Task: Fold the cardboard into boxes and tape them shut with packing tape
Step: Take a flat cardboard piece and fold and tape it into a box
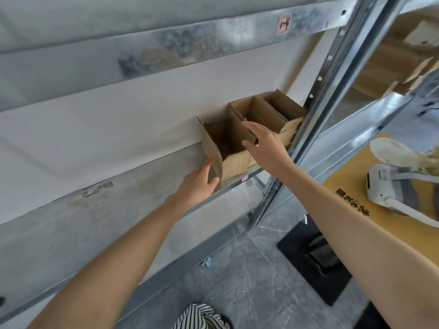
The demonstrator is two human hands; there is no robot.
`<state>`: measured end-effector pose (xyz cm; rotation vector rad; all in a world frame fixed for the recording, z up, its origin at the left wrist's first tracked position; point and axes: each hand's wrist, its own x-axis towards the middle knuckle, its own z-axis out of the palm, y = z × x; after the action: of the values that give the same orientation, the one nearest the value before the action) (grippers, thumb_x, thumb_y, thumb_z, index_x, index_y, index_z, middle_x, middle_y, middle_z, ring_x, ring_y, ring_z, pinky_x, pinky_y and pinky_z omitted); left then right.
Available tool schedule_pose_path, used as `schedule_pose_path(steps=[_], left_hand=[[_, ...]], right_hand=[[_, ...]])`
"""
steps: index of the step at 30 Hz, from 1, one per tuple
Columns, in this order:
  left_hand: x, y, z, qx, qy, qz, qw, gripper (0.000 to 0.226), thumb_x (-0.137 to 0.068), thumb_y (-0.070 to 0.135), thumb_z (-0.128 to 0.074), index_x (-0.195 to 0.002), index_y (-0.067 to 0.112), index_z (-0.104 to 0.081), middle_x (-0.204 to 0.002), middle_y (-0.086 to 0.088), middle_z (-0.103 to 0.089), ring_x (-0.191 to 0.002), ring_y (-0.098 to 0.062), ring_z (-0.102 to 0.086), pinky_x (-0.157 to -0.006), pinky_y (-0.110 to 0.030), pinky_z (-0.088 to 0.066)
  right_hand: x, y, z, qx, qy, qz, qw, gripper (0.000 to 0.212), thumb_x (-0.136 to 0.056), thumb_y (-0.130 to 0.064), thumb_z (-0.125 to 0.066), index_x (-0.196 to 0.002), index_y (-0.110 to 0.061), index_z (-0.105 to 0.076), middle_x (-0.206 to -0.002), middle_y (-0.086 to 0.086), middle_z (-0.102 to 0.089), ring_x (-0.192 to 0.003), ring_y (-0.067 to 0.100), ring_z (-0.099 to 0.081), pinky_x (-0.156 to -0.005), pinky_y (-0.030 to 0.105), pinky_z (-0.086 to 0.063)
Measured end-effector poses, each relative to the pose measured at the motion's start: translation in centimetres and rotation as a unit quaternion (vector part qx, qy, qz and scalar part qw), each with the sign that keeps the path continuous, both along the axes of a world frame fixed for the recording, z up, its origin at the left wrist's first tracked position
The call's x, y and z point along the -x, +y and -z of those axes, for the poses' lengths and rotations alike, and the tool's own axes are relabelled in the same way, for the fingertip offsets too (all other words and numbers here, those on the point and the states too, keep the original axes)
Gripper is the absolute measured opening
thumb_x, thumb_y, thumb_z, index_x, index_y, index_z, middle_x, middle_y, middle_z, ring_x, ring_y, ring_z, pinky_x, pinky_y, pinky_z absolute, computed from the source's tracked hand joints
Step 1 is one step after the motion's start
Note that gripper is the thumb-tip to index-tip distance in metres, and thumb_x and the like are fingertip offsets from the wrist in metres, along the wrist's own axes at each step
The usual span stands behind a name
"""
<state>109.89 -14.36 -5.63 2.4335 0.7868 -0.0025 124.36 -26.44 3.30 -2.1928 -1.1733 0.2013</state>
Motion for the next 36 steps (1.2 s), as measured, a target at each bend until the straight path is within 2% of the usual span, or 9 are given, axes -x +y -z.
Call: schedule_pose_path(steps=[3, 7, 11, 15, 20, 26, 32, 36], left_hand=[[1.9, 0.5, -1.1, -0.086, -0.014, -0.012, 0.996, 0.055, -0.1, 0.034, -0.04, -0.147, 0.01, -0.025, -0.15, -0.01, -0.034, -0.14, -0.026, -0.028, -0.112, -0.041, -0.024], [5.9, 1.9, -2.4, -0.134, -0.035, -0.05, 0.989, 0.042, -0.1, 0.029, -0.037, -0.136, 0.008, -0.039, -0.146, -0.007, -0.038, -0.142, -0.022, -0.02, -0.112, -0.04, -0.016], [12.0, 3.4, -3.8, -0.165, -0.041, -0.097, 0.981, 0.04, -0.101, 0.027, -0.034, -0.136, 0.009, -0.04, -0.152, -0.005, -0.029, -0.146, -0.02, -0.01, -0.116, -0.04, -0.006], [20.1, 4.7, -4.8, -0.186, -0.043, -0.167, 0.967, 0.043, -0.102, 0.03, -0.033, -0.14, 0.011, -0.038, -0.154, -0.003, -0.027, -0.146, -0.018, -0.009, -0.117, -0.04, -0.004], [32.9, 5.7, -5.8, -0.219, -0.038, -0.236, 0.946, 0.043, -0.102, 0.029, -0.034, -0.139, 0.009, -0.039, -0.152, -0.006, -0.03, -0.145, -0.021, -0.014, -0.117, -0.042, -0.009], [51.2, 6.3, -6.0, -0.27, -0.021, -0.305, 0.913, 0.04, -0.1, 0.027, -0.039, -0.134, 0.006, -0.045, -0.145, -0.01, -0.04, -0.141, -0.026, -0.025, -0.113, -0.047, -0.02], [68.7, 5.7, -5.2, -0.27, 0.009, -0.403, 0.875, 0.04, -0.099, 0.024, -0.042, -0.134, 0.004, -0.045, -0.147, -0.012, -0.038, -0.142, -0.025, -0.024, -0.113, -0.046, -0.018], [79.1, 4.1, -4.2, -0.238, 0.023, -0.471, 0.849, 0.042, -0.1, 0.027, -0.038, -0.137, 0.006, -0.041, -0.149, -0.01, -0.035, -0.142, -0.026, -0.023, -0.114, -0.043, -0.016]], right_hand=[[1.6, 0.1, -0.4, -0.001, 0.008, -0.024, 1.0, 0.05, -0.097, -0.026, -0.052, -0.144, -0.022, -0.037, -0.148, -0.002, -0.04, -0.132, 0.016, -0.041, -0.101, 0.022, -0.03], [4.6, 1.3, -1.0, -0.005, -0.009, -0.058, 0.998, 0.05, -0.096, -0.031, -0.051, -0.144, -0.021, -0.037, -0.147, -0.002, -0.041, -0.133, 0.016, -0.039, -0.102, 0.025, -0.03], [9.0, 3.7, -1.6, -0.008, -0.013, -0.083, 0.996, 0.05, -0.095, -0.032, -0.053, -0.142, -0.02, -0.04, -0.147, -0.002, -0.04, -0.134, 0.016, -0.038, -0.104, 0.026, -0.03], [15.3, 6.6, -1.9, -0.014, -0.047, -0.16, 0.986, 0.047, -0.096, -0.032, -0.052, -0.14, -0.018, -0.043, -0.146, -0.002, -0.043, -0.129, 0.019, -0.044, -0.104, 0.03, -0.033], [26.1, 10.6, -2.2, -0.027, -0.057, -0.234, 0.97, 0.047, -0.096, -0.03, -0.05, -0.141, -0.017, -0.042, -0.146, -0.002, -0.042, -0.132, 0.017, -0.04, -0.106, 0.027, -0.03], [42.9, 14.2, -2.1, -0.04, -0.031, -0.308, 0.95, 0.046, -0.096, -0.032, -0.05, -0.14, -0.019, -0.043, -0.146, -0.004, -0.043, -0.132, 0.016, -0.041, -0.105, 0.025, -0.029], [59.7, 17.2, -1.0, -0.034, 0.007, -0.378, 0.925, 0.045, -0.096, -0.032, -0.051, -0.139, -0.019, -0.044, -0.145, -0.004, -0.044, -0.131, 0.014, -0.042, -0.102, 0.019, -0.028], [69.3, 19.1, 0.5, -0.008, 0.029, -0.433, 0.901, 0.047, -0.095, -0.031, -0.053, -0.139, -0.019, -0.044, -0.145, -0.002, -0.044, -0.132, 0.015, -0.04, -0.105, 0.022, -0.027]])
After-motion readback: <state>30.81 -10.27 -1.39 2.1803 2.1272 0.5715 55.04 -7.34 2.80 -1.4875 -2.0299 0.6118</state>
